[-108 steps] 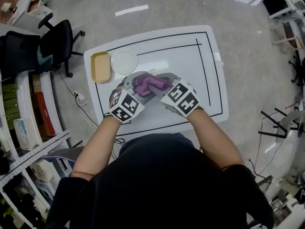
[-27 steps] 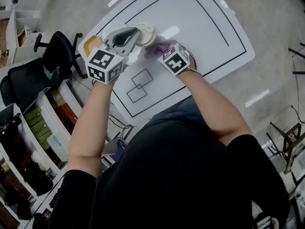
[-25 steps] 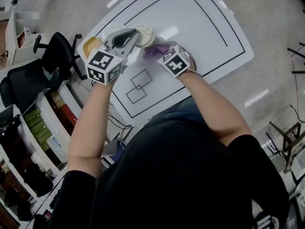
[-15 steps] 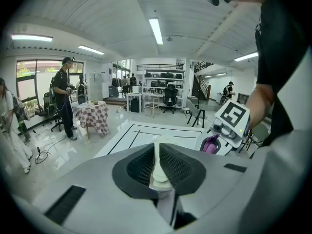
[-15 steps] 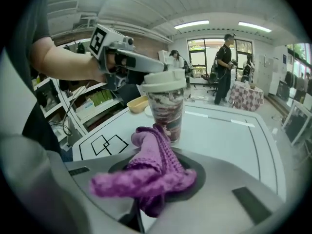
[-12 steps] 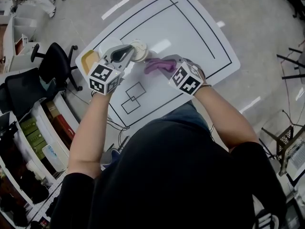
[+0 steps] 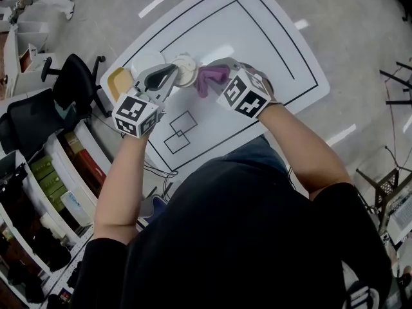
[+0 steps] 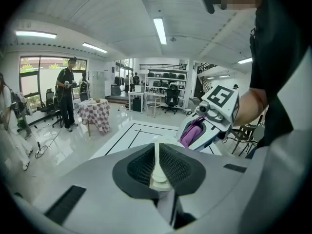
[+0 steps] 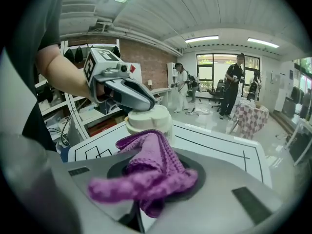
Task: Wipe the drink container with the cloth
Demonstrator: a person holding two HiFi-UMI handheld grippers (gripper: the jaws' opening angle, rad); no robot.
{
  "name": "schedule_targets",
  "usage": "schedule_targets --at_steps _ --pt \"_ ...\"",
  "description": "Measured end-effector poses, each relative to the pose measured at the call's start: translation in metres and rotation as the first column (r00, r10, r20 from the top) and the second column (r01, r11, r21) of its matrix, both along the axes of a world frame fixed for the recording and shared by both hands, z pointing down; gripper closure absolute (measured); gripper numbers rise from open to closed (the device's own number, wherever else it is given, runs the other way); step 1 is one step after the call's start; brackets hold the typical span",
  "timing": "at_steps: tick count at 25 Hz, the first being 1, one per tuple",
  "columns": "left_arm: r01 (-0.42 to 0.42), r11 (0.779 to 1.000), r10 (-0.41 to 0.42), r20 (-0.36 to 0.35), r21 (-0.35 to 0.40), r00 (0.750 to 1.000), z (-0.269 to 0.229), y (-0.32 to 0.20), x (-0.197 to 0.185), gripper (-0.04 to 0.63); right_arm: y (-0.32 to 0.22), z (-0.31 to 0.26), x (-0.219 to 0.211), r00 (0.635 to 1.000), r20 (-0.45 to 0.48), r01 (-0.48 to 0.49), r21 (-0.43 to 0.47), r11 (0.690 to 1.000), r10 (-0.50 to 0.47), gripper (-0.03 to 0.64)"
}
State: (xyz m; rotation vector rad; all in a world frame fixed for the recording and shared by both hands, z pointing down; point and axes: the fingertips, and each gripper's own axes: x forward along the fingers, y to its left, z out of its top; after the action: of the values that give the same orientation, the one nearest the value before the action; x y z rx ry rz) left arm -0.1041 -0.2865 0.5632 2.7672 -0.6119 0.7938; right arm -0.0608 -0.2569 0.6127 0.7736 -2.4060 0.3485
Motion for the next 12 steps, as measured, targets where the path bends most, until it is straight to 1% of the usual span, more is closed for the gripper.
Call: schedule_targets --at_steps 2,5,10,12 --pt "0.006 1.000 -0.006 -0.002 0.003 1.000 0.001 -0.002 0.001 0.549 -0.004 0.017 0.000 1.000 -0.008 0.002 -0.023 1.000 -0.002 0.540" --pt "0.015 1.000 -0.015 -0.010 0.017 1.000 0.003 -0.003 0.000 0.549 -0.008 0.052 -0.002 0.999 -0.048 0.007 -0.072 0.997 -0.011 0.541" --pt "0.021 0.999 -0.021 -0.021 0.024 1.000 0.005 -0.005 0.000 0.551 -0.014 0.108 -0.002 0.992 -0.121 0.017 -0.159 0.987 -0.036 0.542" --pt "0.026 0.999 -0.025 -0.018 0.026 1.000 0.005 -0.006 0.000 0.551 -0.017 0.120 -0.003 0.990 -0.130 0.021 -0.184 0.983 -0.046 0.543"
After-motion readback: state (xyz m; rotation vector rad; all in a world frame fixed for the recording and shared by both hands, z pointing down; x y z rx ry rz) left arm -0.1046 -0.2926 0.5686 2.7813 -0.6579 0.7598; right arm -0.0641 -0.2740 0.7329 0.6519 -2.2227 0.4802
